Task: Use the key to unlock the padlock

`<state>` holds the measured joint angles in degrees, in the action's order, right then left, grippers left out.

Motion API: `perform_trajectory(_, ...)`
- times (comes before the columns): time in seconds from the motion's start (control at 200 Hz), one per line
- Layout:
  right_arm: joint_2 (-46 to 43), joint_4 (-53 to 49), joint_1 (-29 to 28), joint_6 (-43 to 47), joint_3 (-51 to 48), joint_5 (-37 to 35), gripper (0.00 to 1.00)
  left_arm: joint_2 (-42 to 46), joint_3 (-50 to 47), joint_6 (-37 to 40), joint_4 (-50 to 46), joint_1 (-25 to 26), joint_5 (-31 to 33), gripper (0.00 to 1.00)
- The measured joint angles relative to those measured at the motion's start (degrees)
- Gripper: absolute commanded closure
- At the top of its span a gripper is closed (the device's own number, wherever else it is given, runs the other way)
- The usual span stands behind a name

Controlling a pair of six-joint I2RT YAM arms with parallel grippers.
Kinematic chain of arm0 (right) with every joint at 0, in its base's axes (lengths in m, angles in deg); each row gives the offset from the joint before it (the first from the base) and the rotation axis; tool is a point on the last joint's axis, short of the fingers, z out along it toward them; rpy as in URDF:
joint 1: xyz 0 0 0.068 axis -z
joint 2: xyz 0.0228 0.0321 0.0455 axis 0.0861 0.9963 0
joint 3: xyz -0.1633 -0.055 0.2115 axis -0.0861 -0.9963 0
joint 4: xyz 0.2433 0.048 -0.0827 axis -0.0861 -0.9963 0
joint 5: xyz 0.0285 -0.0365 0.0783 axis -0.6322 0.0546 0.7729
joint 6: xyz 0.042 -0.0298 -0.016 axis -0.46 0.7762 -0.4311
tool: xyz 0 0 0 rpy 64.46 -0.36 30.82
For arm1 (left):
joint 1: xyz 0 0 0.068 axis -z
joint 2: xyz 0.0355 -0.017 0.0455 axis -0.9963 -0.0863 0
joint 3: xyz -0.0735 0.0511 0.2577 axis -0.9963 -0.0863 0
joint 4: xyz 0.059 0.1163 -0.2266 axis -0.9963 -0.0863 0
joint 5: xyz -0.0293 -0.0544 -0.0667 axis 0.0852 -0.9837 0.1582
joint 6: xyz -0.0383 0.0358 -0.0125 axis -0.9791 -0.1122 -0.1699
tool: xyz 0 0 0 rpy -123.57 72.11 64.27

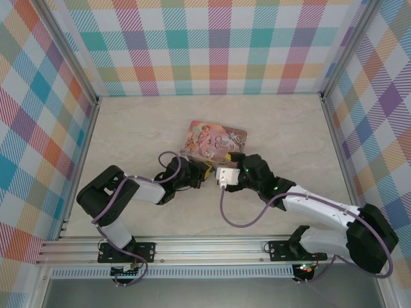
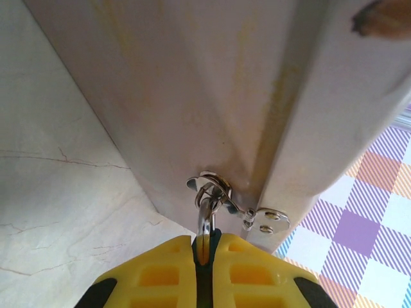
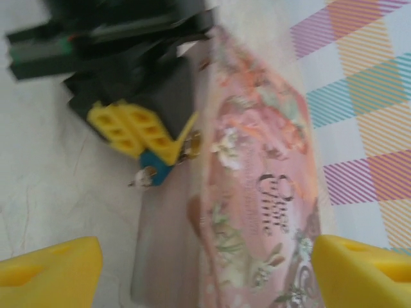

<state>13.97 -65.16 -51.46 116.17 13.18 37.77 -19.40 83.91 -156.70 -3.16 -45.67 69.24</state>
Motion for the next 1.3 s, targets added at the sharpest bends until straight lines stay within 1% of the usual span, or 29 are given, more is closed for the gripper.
perform_trajectory(0.08, 3.58, 2.16, -2.49, 3.54, -1.22, -3.74, 0.34, 0.0, 0.0, -0.26, -0.15, 0.0, 0.0, 1.0)
perform_trajectory(0.17, 6.73, 4.39, -3.8, 5.57, -1.42, -6.14, 0.41, 0.24, 0.0, -0.55, -0.44, 0.0, 0.0, 1.0)
perform_trajectory(0.34, 9.55, 8.35, -4.11, 6.88, -1.42, -7.28, 0.55, 0.44, 0.0, -0.76, -0.59, 0.0, 0.02, 1.0)
perform_trajectory(0.435, 10.75, 9.68, -4.11, 6.51, -1.4, -7.21, 0.58, 0.44, 0.0, -0.76, -0.63, 0.0, 0.02, 1.0)
perform_trajectory(0.525, 11.72, 10.08, -4.11, 5.75, -1.29, -6.6, 0.59, 0.44, 0.04, -0.76, -0.66, 0.0, 0.0, 1.0)
perform_trajectory(0.65, 12.92, 10.19, -4.11, 4.44, -1.09, -5.73, 0.65, 0.59, 0.09, -0.76, -0.87, 0.0, 0.0, 1.0)
perform_trajectory(0.875, 15.54, 10.93, -4.11, 3.13, 0.04, -4.92, 0.67, 0.85, 0.09, -0.79, -1.33, 0.0, 0.0, 1.0)
perform_trajectory(0.985, 16.7, 11.26, -4.11, 2.84, 0.98, -4.85, 0.7, 0.87, 0.09, -0.83, -1.33, 0.0, -0.02, 1.0)
perform_trajectory(1.065, 17.51, 11.82, -4.11, 2.49, 1.53, -4.85, 0.76, 0.87, 0.09, -0.94, -1.33, 0.0, -0.02, 1.0)
perform_trajectory(1.175, 18.62, 13.07, -4.11, 2.27, 1.95, -4.87, 0.79, 0.87, 0.09, -0.94, -1.33, 0.0, -0.02, 1.0)
perform_trajectory(1.3, 19.65, 13.77, -4.11, 2.14, 2.25, -4.87, 0.88, 0.87, 0.09, -0.94, -1.33, 0.0, 0.02, 1.0)
